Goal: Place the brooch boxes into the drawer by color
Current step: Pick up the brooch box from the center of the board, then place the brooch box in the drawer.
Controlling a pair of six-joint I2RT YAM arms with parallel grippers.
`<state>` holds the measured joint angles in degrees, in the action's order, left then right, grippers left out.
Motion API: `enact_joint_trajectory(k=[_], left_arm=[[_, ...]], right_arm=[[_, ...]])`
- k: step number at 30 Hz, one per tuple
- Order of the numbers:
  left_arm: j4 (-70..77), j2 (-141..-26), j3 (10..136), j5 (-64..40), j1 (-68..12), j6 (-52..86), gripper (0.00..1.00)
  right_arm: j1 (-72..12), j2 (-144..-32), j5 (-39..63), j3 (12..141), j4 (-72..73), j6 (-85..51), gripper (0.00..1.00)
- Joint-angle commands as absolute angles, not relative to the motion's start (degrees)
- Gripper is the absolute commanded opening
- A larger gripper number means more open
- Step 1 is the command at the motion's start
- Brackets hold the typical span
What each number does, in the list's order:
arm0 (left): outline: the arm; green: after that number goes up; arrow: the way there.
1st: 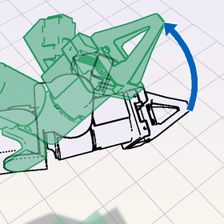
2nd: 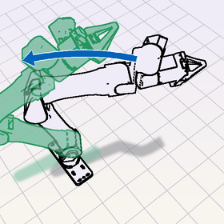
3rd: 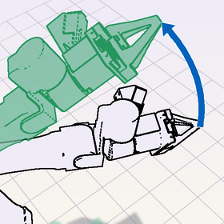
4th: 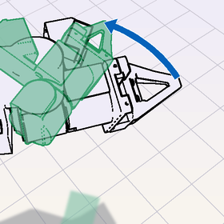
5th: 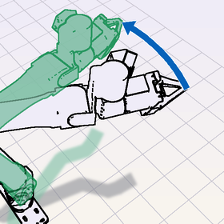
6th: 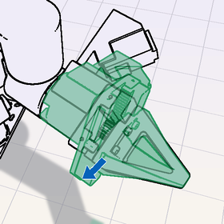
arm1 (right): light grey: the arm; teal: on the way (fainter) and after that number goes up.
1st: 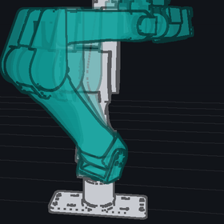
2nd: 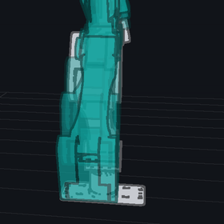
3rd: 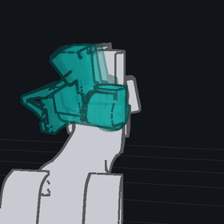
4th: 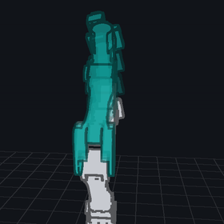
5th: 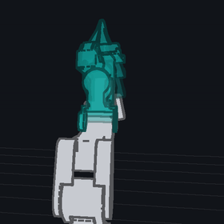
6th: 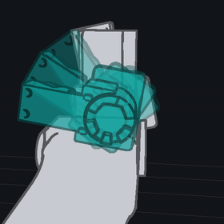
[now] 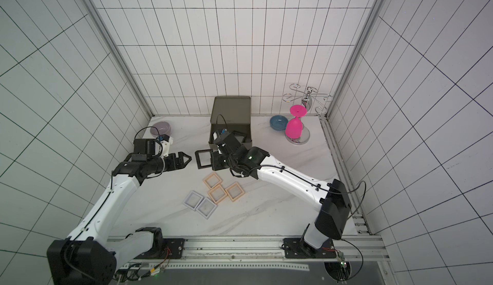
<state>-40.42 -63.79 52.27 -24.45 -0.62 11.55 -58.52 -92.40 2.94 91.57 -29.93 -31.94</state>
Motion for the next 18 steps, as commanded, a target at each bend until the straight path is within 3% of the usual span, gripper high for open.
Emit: enact_joint_trajectory(k=[1, 10, 18], left_arm=[[-38.67, -62.56, 51.48, -24.87, -0.35, 11.04, 0.93], [-38.58, -62.49, 51.33, -24.84, -0.22, 10.95, 0.93], [-38.4, -62.49, 51.25, -24.87, -0.24, 10.99, 0.93]], right_arm=[[-52.84, -95.7, 5.57, 99.56, -38.69, -26.7, 0.07], [-46.71, -112.81, 1.21, 124.9, -63.15, -15.66, 0.07], [-45.75, -118.78, -0.79, 129.01, -62.85, -16.54, 0.07]])
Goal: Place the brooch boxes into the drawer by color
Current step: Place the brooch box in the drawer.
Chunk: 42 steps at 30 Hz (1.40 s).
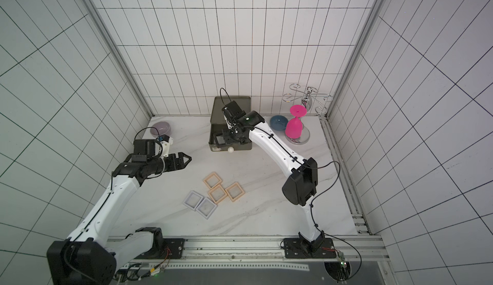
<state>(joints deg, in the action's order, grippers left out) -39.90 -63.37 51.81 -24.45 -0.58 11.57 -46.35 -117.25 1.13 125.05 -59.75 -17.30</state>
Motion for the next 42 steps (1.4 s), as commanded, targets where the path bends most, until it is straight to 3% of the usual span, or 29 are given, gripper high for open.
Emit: enact_joint_trajectory(k=[1, 21, 27, 29, 36, 42], left_arm=[[-38.33, -62.49, 51.24, -24.87, -0.25, 10.99, 0.93], [-38.14, -63.71, 51.77, -25.93, 0.0, 10.46, 0.93], [-38.1, -63.52, 51.59, -25.84, 0.0, 10.52, 0.93], [-38.2, -63.54, 51.59, -25.85, 0.07, 10.55, 0.93], [-38.22, -63.19, 51.33, -25.69, 0.08, 10.63, 0.93], [-38.15, -63.01, 51.33, -25.16, 0.02, 10.68, 0.93]], right_arm=[[-45.63, -119.42, -0.71, 129.71, -62.89, -16.76, 0.07], [-42.63, -128.76, 1.02, 139.52, -62.4, -20.04, 0.11], [-42.45, -128.27, 1.05, 140.27, -61.31, -20.3, 0.26], [-42.45, -127.24, 0.71, 140.03, -60.95, -20.15, 0.33], [-42.45, -119.32, 1.36, 135.21, -58.53, -19.69, 0.37], [-42.28, -102.5, 6.64, 115.03, -46.76, -19.97, 0.37]])
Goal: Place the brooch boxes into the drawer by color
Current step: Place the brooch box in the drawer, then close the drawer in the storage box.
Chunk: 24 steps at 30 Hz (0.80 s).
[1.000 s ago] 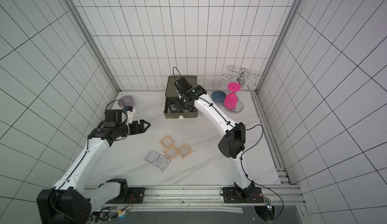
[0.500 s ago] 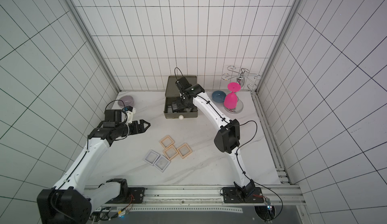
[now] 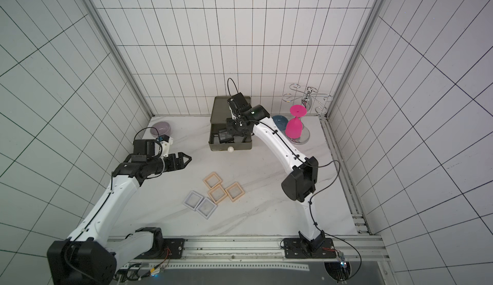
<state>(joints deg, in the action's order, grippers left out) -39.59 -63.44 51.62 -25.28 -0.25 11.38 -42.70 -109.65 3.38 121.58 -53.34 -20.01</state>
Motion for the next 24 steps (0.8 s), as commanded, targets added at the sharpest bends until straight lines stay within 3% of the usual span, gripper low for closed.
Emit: enact_joint_trajectory(k=[1, 3, 6, 13, 24], left_arm=[[-38.1, -62.89, 51.33, -25.14, 0.04, 10.72, 0.93], [-38.18, -62.92, 51.33, -25.06, 0.12, 10.72, 0.93], [-38.1, -62.69, 51.15, -25.0, 0.23, 10.72, 0.93], [-37.86, -62.74, 50.99, -25.04, 0.28, 10.81, 0.93], [-37.76, -62.25, 50.75, -24.87, 0.27, 10.79, 0.93]], right_arm=[[-41.91, -98.96, 8.11, 109.65, -43.72, -20.61, 0.36], [-41.22, -92.82, 10.87, 101.06, -38.24, -22.35, 0.33], [-39.98, -84.37, 12.24, 87.27, -32.38, -24.61, 0.01], [-38.08, -78.94, 14.35, 68.79, -24.23, -28.81, 0.0], [-38.1, -89.35, 13.45, 70.49, -17.71, -29.95, 0.0]])
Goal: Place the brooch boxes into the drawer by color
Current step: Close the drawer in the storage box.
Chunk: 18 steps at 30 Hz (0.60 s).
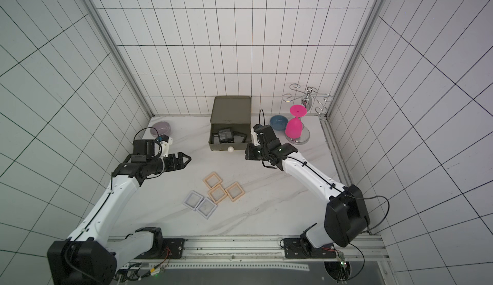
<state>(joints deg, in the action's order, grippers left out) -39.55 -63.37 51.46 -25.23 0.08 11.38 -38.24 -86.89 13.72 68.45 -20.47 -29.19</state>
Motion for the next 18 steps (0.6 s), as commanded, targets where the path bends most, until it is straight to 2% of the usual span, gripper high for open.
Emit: enact_joint_trajectory(k=[1, 18], left_arm=[[-37.7, -62.31, 50.64, -24.87, 0.26, 10.72, 0.93], [-37.49, -62.79, 50.97, -24.89, 0.26, 10.55, 0.93]], right_arm=[[-38.06, -90.23, 13.58, 71.21, -17.45, -29.9, 0.0], [-38.76, -101.45, 13.45, 85.93, -15.73, -31.2, 0.0]])
